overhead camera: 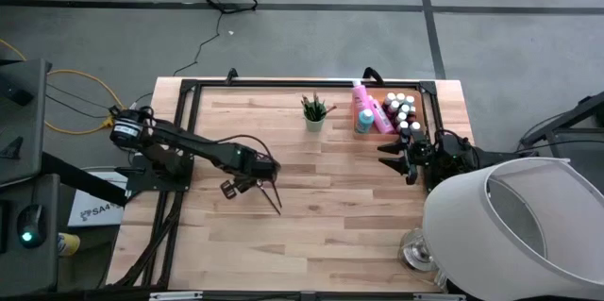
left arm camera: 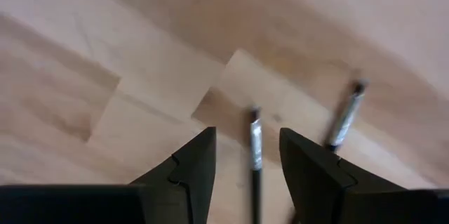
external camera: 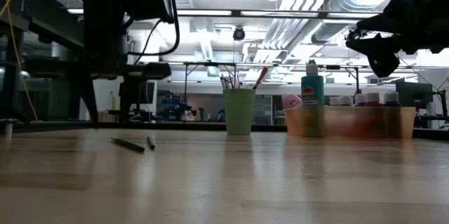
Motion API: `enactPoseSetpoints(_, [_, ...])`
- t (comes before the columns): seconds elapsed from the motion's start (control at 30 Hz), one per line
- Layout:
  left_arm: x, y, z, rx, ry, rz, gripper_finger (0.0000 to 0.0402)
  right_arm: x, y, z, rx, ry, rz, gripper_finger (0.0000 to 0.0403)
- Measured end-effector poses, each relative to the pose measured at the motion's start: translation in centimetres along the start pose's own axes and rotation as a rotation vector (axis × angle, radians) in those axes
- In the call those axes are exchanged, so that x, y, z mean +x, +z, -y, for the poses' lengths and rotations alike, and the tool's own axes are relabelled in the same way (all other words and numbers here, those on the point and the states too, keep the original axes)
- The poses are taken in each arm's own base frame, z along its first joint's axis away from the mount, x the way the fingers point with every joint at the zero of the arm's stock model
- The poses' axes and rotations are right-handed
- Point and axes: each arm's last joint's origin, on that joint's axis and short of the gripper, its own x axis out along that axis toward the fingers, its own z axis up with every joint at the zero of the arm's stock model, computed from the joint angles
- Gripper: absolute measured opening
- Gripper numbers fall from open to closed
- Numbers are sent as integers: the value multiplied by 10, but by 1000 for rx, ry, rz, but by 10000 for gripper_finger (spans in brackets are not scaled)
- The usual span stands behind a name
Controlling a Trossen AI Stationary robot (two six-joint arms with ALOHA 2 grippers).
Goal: Pick & Place Paint Supplies
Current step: Put the left silver paintbrush into the green cup
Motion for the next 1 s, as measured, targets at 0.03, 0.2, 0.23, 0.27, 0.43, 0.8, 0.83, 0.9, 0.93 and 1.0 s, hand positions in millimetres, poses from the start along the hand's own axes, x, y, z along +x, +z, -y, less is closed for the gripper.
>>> enactPoseSetpoints(0.03, [3, -1, 0, -5, 18, -8, 152, 0, 0, 0, 0, 0, 1, 207])
enactPoseSetpoints(0.2, [17, -3, 4, -44, 42, -18, 152, 0, 0, 0, 0, -1, -2, 207])
enactPoseSetpoints(0.23, [19, -3, 5, -50, 42, -24, 152, 0, 0, 0, 0, -1, -2, 207])
enactPoseSetpoints(0.27, [19, -3, 6, -49, 46, -31, 152, 0, 0, 0, 0, -1, -3, 207])
enactPoseSetpoints(0.43, [22, 1, 11, -58, 49, -36, 152, 0, 0, 0, 0, -3, -5, 207])
enactPoseSetpoints(0.8, [23, 5, 9, -63, 77, 0, 152, 0, 0, 0, 0, -2, -4, 207])
enactPoseSetpoints(0.83, [23, 6, 10, -66, 77, 5, 152, 0, 0, 0, 0, -2, -4, 207])
enactPoseSetpoints(0.9, [23, 7, 10, -68, 82, 11, 148, 0, 0, 0, 0, -2, -4, 207])
enactPoseSetpoints(0.93, [23, 8, 10, -66, 83, 14, 144, 0, 0, 0, 0, -2, -4, 207])
enactPoseSetpoints(1.0, [23, 9, 10, -69, 86, 18, 131, 0, 0, 0, 0, -2, -4, 207])
